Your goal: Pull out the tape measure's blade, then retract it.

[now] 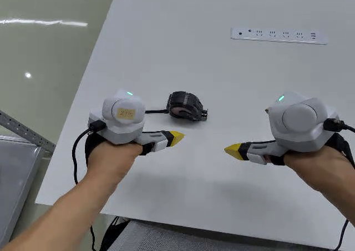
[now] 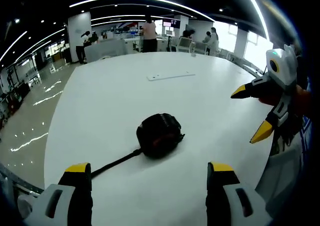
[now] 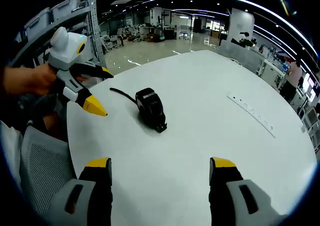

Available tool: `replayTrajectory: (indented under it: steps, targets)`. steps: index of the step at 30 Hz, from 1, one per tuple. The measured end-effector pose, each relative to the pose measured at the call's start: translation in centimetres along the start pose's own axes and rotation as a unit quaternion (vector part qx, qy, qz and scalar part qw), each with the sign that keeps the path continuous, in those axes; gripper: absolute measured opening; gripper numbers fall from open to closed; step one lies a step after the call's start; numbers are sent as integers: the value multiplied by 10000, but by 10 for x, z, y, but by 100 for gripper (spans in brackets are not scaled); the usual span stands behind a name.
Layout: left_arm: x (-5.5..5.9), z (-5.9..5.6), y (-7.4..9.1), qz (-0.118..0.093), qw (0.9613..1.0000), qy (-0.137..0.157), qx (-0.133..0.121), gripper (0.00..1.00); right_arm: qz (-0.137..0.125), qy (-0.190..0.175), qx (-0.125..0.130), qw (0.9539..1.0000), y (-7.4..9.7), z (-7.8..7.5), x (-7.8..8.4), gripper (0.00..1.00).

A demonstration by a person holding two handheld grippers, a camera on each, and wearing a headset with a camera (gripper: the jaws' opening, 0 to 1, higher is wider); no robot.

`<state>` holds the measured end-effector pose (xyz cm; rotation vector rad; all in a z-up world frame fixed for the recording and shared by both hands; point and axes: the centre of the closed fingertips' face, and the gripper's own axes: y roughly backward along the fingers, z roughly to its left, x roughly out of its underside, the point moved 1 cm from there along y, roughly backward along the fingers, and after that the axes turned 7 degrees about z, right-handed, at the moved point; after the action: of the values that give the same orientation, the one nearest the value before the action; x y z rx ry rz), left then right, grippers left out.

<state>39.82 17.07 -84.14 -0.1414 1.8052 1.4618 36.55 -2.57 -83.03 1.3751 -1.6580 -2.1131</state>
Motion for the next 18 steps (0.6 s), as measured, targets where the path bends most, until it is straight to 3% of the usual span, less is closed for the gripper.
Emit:
replayTrajectory:
  steps: [18]
  targets:
    - [-3,1,-17,93,9996,-235,99,90,65,285,-225,9993,-20,2,-10,79]
